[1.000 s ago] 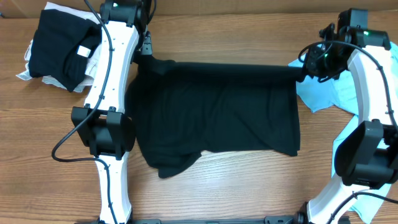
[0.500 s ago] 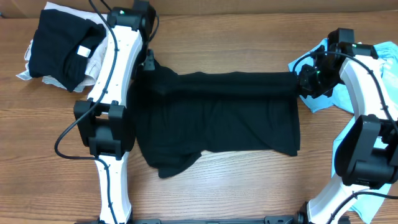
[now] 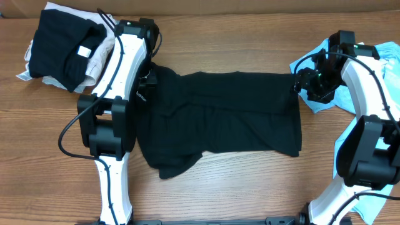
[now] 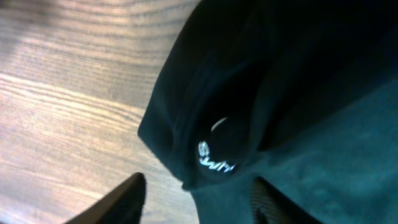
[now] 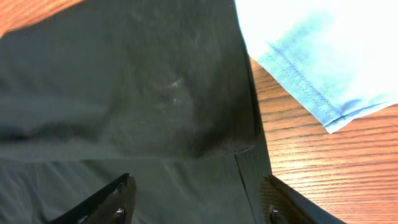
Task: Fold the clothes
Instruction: 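Lay the polo flat on the table and release both grippers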
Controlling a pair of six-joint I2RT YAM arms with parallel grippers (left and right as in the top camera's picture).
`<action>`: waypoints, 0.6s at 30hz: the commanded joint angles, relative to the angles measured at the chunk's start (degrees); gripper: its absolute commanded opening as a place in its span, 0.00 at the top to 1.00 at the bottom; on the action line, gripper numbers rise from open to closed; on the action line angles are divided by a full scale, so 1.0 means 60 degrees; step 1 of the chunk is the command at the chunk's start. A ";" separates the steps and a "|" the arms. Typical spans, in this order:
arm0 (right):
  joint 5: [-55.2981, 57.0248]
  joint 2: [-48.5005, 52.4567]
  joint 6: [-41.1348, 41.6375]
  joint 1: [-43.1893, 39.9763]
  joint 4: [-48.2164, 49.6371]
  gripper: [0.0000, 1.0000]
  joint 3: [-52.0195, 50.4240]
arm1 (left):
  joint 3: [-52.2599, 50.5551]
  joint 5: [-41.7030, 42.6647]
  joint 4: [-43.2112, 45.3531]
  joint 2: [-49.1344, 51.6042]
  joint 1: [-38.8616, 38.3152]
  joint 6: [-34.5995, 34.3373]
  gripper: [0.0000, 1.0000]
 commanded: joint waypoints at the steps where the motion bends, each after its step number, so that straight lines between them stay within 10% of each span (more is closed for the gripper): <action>1: -0.0364 -0.0226 0.0022 -0.0073 -0.0186 0.31 0.0339 | 0.0758 0.0069 -0.0364 -0.0240 0.0197 -0.0036 0.35; 10: -0.1042 -0.1392 0.0011 -0.0073 -0.1224 0.30 0.2106 | 0.4284 0.0780 -0.1705 -0.1042 0.0317 0.0313 0.01; 18: -0.0965 -0.3468 -0.0018 -0.0073 -0.2455 0.29 0.2922 | 0.4761 0.1064 -0.1705 -0.3610 0.0317 0.0255 0.00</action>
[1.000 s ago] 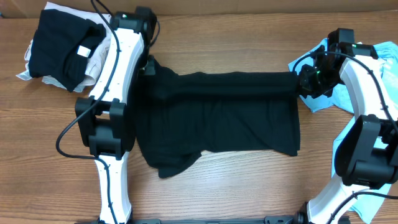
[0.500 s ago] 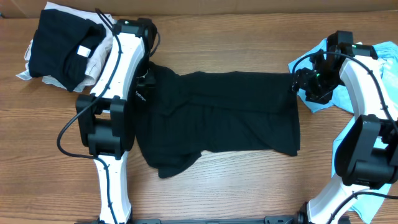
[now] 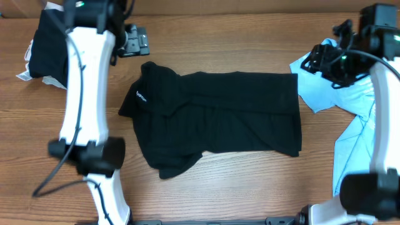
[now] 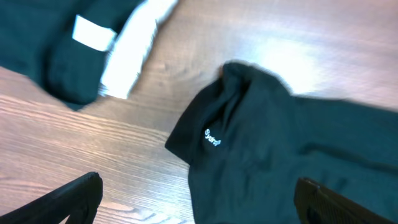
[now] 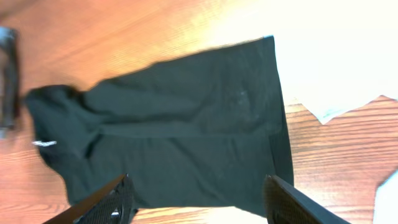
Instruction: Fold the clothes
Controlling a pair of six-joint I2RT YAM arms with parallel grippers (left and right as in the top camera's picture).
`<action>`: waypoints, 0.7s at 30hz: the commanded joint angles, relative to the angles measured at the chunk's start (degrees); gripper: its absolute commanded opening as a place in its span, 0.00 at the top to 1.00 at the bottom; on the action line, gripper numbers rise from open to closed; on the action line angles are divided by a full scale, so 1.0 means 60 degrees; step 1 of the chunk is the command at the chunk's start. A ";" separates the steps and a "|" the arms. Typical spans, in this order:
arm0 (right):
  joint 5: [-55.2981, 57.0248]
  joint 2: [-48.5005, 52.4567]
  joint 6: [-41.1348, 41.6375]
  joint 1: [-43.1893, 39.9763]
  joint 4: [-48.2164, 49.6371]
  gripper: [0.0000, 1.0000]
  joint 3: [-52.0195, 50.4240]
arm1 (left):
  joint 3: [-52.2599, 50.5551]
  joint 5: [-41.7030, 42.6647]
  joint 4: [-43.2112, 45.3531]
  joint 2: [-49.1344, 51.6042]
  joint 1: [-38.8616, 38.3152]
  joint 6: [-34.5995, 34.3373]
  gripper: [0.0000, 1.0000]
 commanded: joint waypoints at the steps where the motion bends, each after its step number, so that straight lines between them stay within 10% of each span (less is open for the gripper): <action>1: -0.0120 -0.1268 -0.0036 -0.0073 -0.0357 0.29 0.0280 | 0.0339 0.0554 -0.0058 -0.1534 0.0015 0.0087 0.00; 21: 0.0368 -0.4594 0.0379 -0.0073 -0.2459 0.26 0.0051 | -0.5442 0.0412 -0.0047 -0.6980 -0.0506 -0.1457 0.00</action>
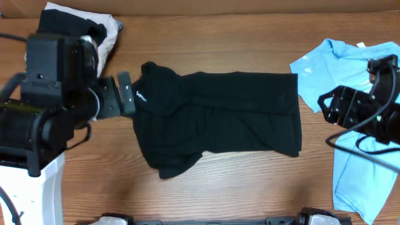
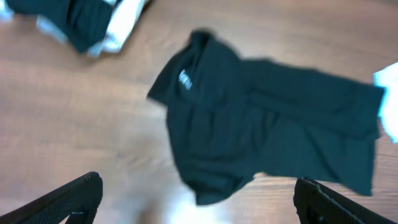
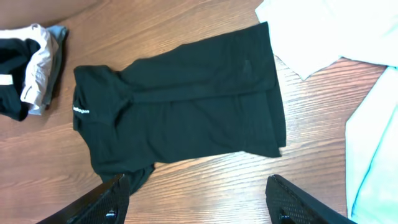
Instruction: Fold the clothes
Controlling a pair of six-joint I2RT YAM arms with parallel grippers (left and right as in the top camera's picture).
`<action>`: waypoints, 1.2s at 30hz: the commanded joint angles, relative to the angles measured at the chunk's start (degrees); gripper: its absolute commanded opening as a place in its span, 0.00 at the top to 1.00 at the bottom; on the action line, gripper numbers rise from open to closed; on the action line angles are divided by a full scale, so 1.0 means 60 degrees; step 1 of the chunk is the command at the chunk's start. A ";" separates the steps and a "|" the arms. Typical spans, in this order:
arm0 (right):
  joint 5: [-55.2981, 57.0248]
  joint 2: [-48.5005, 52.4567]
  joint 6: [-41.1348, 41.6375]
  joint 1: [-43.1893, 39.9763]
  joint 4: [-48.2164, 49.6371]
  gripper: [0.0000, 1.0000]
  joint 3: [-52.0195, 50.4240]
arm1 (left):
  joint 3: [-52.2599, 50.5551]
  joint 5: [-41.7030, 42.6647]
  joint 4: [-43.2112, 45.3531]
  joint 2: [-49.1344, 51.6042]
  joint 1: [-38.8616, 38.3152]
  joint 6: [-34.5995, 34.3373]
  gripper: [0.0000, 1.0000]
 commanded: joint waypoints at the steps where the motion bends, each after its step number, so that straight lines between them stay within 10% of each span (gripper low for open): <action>1: 0.0189 -0.0404 0.0244 -0.0073 0.0022 0.26 -0.0168 | -0.1202 -0.0688 0.0011 -0.0820 -0.0029 -0.0900 0.00; 36: -0.0186 -0.1169 0.0772 -0.0073 0.2874 0.21 -0.6346 | -1.2899 0.1504 0.6838 -0.2488 -0.1446 -0.1311 0.11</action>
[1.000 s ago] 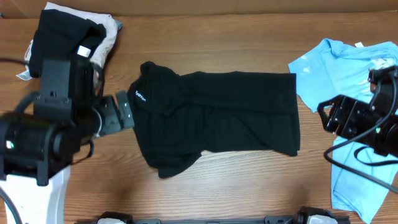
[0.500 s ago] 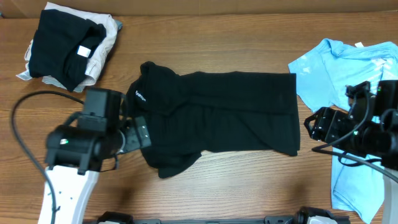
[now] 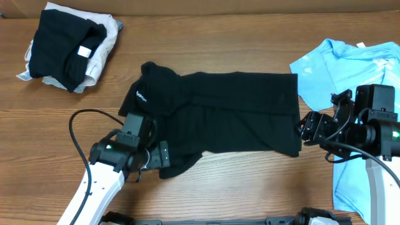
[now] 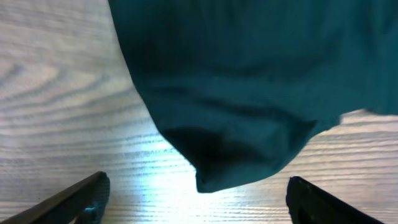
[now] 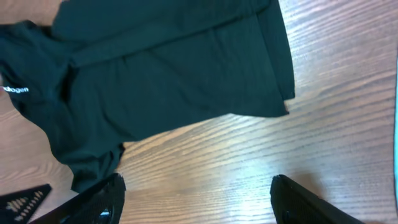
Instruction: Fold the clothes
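A black shirt (image 3: 219, 115) lies spread across the middle of the table, partly folded, its white logo (image 3: 140, 97) at the left end. My left gripper (image 3: 156, 155) hangs open over the shirt's lower left corner (image 4: 230, 155), holding nothing. My right gripper (image 3: 309, 127) is open beside the shirt's right edge (image 5: 283, 62), above bare wood, also holding nothing.
A stack of folded black and white clothes (image 3: 65, 44) sits at the back left. A light blue garment (image 3: 353, 69) lies at the right and runs down along the right edge. The wooden table (image 3: 237, 187) shows bare along the front.
Both arms have come down from high above the table. The left gripper is now low at the shirt's lower left corner, the right gripper beside its right edge. The shirt has not moved.
Both grippers were low at the shirt's top corners, left at the logo end, right by the blue garment. Then both were raised and open, clear of the shirt. Now they sit low at its front left corner and right edge.
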Controlling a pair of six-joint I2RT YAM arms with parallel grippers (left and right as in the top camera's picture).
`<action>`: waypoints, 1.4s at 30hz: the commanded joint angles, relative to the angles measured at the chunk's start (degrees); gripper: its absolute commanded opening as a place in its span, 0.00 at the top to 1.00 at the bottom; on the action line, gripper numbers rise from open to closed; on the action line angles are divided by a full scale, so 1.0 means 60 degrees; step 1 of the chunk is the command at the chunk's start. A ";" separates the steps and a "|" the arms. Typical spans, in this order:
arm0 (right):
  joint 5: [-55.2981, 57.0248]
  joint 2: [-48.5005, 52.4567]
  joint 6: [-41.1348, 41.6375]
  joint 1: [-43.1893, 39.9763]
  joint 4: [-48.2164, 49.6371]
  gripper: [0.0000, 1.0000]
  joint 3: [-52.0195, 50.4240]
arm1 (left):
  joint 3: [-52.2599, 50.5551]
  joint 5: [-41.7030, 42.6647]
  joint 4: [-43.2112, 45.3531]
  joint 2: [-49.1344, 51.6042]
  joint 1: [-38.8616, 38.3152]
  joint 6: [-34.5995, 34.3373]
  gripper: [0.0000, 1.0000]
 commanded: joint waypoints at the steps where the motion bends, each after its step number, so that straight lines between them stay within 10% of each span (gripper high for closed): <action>1: -0.0084 -0.0095 0.0066 -0.0073 0.0149 0.20 -0.0058 | -0.0357 0.0397 0.0117 0.0073 -0.0066 -0.0120 0.13; 8: -0.0080 -0.0095 0.0066 -0.0073 0.0346 0.18 -0.0058 | -0.1260 0.1348 0.0914 0.0073 -0.0069 -0.0120 0.43; 42: -0.0080 -0.0095 0.0066 -0.0073 0.0375 0.11 -0.0058 | -0.1413 0.0922 0.2586 0.2408 -0.1129 -0.0736 0.44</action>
